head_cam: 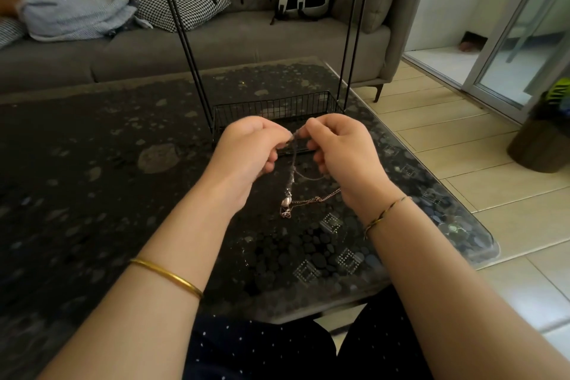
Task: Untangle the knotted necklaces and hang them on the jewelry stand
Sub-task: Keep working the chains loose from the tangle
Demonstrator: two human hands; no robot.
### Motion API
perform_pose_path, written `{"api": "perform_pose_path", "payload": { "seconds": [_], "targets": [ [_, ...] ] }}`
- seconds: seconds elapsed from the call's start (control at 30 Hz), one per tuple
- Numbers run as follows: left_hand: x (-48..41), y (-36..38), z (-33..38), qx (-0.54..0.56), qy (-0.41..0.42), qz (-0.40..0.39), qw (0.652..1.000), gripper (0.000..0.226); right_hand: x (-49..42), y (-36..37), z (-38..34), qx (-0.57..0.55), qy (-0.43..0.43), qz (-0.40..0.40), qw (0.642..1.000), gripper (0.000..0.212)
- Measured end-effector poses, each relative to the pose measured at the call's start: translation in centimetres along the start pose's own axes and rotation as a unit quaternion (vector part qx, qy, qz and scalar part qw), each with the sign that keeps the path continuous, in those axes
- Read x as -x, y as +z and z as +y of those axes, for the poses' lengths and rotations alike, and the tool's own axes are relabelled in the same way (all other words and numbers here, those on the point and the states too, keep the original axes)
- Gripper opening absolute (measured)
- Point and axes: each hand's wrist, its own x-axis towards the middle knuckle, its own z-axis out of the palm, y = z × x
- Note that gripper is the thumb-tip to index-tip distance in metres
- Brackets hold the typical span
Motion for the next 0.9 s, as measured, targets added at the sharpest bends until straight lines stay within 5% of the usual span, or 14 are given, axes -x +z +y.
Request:
{"api": "perform_pose_path", "payload": {
  "seconds": [0.5,0.9],
  "targets": [
    [0.13,0.3,-0.51,-0.104,0.085,-0.036,0.99,0.011,-0.14,-0.09,-0.3,-0.001,-0.026,0.002,1.0,0.038],
    [0.01,0.12,-0.49,-0.115,0.091,-0.011,0.989,0.004,-0.22,-0.56,-0.17,0.009,-0.016,0.007,1.0,0.027]
  ]
}}
